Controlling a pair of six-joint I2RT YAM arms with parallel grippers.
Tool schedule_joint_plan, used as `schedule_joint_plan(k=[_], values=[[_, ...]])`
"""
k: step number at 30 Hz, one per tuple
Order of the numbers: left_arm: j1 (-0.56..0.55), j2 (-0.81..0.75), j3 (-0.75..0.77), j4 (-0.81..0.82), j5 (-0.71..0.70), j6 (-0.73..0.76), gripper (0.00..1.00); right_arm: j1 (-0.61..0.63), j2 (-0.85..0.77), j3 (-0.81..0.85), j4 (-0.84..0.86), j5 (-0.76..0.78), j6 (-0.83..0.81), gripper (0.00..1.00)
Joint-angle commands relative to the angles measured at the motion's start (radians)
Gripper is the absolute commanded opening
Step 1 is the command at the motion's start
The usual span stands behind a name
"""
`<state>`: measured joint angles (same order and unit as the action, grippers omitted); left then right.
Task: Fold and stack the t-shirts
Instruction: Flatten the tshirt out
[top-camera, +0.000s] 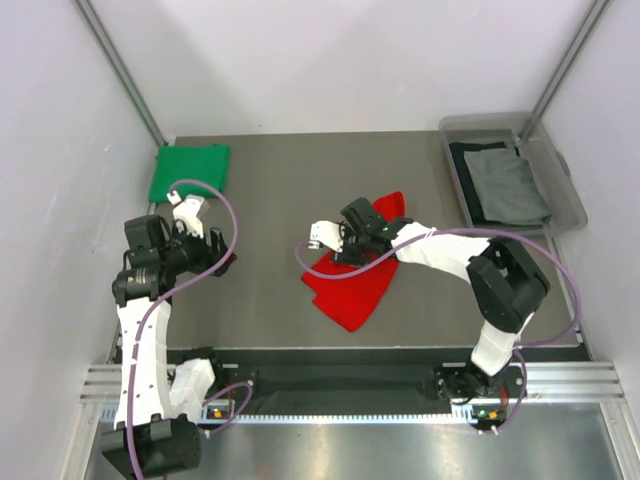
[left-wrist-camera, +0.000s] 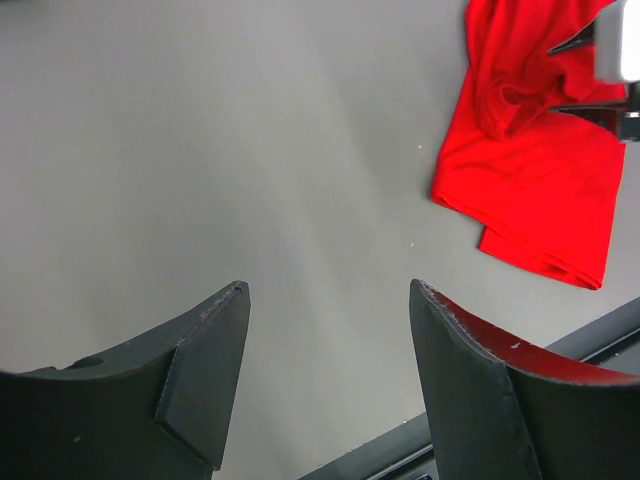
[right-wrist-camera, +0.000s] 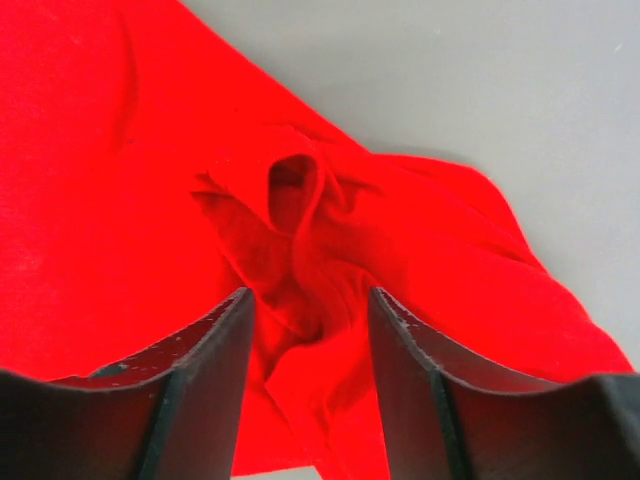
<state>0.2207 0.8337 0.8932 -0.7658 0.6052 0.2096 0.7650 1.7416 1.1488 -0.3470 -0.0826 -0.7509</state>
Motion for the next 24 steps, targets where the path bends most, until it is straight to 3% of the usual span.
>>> schedule_joint_plan(k=[1, 4, 9, 15, 17, 20, 24], values=[[0.009, -0.016, -0.011, 0.011, 0.022, 0.016, 0.70, 0.011, 0.033, 0.054, 0.033, 0.047, -0.005, 0.48], [0.009, -0.016, -0.011, 0.013, 0.021, 0.014, 0.70, 0.011, 0.055, 0.065, 0.037, 0.076, -0.010, 0.46], [0.014, -0.012, -0.014, 0.017, 0.019, 0.010, 0.69, 0.019, 0.044, 0.081, 0.074, 0.223, -0.011, 0.00], [-0.010, 0.114, 0.044, -0.010, 0.091, 0.007, 0.65, 0.098, -0.236, 0.045, 0.167, 0.414, -0.174, 0.00], [-0.113, 0.218, 0.131, -0.064, 0.001, 0.036, 0.65, 0.115, -0.367, 0.040, 0.222, 0.448, -0.212, 0.00], [-0.263, 0.310, 0.203, -0.058, -0.105, 0.076, 0.66, 0.094, -0.424, 0.130, 0.175, 0.494, -0.235, 0.00], [-0.421, 0.465, 0.280, -0.084, -0.113, 0.131, 0.62, -0.056, -0.465, 0.105, 0.249, 0.506, -0.255, 0.00]])
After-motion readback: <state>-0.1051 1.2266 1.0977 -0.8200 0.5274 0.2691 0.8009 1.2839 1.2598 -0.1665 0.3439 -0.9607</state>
